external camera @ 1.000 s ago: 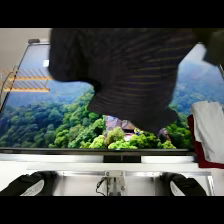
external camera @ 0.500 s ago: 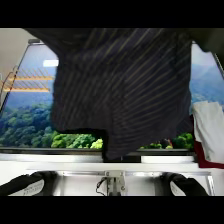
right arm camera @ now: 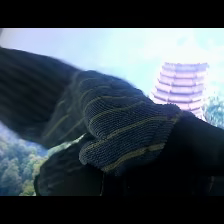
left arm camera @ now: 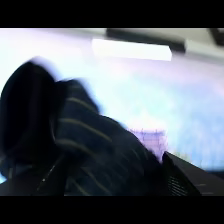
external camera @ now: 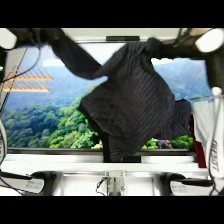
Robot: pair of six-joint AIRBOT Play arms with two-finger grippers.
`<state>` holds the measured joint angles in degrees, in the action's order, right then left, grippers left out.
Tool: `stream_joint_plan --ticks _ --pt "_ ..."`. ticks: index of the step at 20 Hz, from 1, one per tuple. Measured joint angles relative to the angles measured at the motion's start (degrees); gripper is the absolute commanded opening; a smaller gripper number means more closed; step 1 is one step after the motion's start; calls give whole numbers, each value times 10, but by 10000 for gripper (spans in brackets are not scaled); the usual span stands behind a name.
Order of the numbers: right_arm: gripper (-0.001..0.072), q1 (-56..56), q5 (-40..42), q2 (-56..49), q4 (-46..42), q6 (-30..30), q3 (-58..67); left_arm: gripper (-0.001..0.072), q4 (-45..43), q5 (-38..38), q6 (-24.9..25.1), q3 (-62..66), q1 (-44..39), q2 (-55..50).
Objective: Fold the shirts.
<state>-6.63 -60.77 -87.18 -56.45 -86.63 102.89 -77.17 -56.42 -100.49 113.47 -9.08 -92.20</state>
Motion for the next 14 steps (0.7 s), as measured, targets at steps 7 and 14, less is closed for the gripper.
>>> stream_joint_plan --ticks 7,14 --pt "96 28 -57 -29 -115 -6 1 720 30 -309 30 -89 -32 -3" --pt "507 59 -194 -24 -186 22 1 720 129 -232 41 -515 -149 126"
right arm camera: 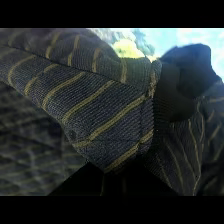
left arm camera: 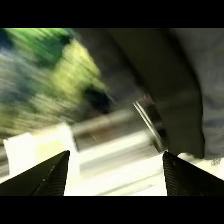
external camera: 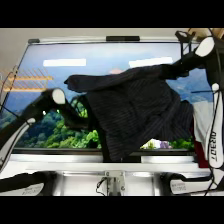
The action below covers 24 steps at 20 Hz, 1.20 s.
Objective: Fold the shirts.
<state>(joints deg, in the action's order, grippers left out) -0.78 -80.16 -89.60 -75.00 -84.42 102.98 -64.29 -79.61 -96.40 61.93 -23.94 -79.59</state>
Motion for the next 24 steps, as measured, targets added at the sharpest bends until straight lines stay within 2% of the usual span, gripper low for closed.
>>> stream_joint_plan --ticks 1,3,7,12,17,19,20,21,22,23,24 --pt "676 1 -5 0 -5 3 0 720 23 29 0 -46 -13 13" --pt "676 5 -22 1 -9 20 0 720 76 83 1 -110 -43 28" --pt "674 67 -73 5 -24 46 0 720 136 143 -4 -166 -113 40" --pt "674 212 -106 10 -12 50 -32 720 157 202 -41 -183 -182 42" --pt "675 252 -84 0 26 68 -131 708 166 237 -66 -187 -209 26" --pt "675 250 -73 -12 46 78 -155 593 172 244 -73 -187 -213 17" --pt "675 249 -69 -16 58 82 -162 592 178 248 -76 -187 -215 10" --pt "675 246 -62 -20 75 85 -167 499 179 252 -80 -187 -216 6" --pt "675 243 -58 -23 92 88 -170 230 179 262 -84 -187 -216 1" --pt "675 240 -57 -25 108 93 -173 72 176 277 -85 -187 -217 -4" --pt "675 239 -55 -26 122 97 -175 59 171 288 -86 -188 -217 -7"
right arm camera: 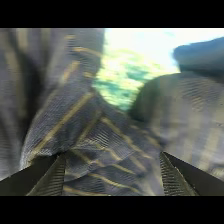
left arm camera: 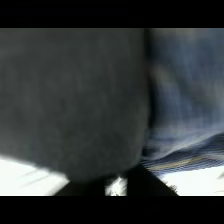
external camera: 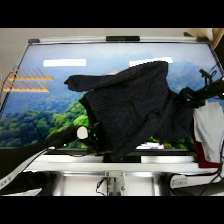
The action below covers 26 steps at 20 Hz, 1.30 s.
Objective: Fold the shirts.
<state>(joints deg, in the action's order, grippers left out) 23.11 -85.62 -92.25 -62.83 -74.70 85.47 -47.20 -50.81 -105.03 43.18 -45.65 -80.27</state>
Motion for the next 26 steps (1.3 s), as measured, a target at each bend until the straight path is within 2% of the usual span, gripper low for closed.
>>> stream_joint_plan --ticks 6,10,15,16,17,18,22,26 --pt "675 -5 -1 -3 50 16 -4 57 -38 34 -7 0 2 12" --pt "675 -2 -5 -1 66 28 -4 56 -103 5 -19 0 18 51" --pt "672 -14 21 -19 68 2 -4 56 -152 -28 -36 0 36 100" --pt "593 -24 20 -26 68 -2 -4 56 -157 -31 -37 1 38 105" --pt "317 -36 18 -33 66 -5 -3 56 -163 -33 -39 1 41 109" --pt "106 -49 14 -38 63 -7 -4 57 -169 -35 -39 3 46 111" --pt "95 -86 5 -38 61 -4 11 56 -218 -71 -22 55 110 122" --pt "95 -80 26 13 97 3 97 56 -261 -102 32 226 245 121"
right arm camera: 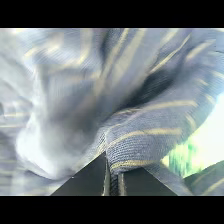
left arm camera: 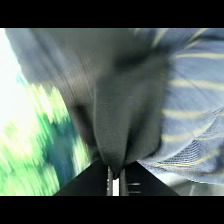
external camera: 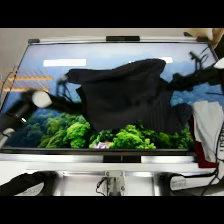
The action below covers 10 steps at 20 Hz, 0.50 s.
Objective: Fold the shirts.
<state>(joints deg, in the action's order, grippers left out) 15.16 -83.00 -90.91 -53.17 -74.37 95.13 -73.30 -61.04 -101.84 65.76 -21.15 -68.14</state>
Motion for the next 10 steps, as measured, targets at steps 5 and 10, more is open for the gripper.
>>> stream_joint_plan --ticks 5,10 --pt "95 -21 38 111 62 -33 87 57 9 -3 67 284 159 -43" --pt "95 -235 25 204 -51 -117 41 59 33 1 98 442 230 -123"
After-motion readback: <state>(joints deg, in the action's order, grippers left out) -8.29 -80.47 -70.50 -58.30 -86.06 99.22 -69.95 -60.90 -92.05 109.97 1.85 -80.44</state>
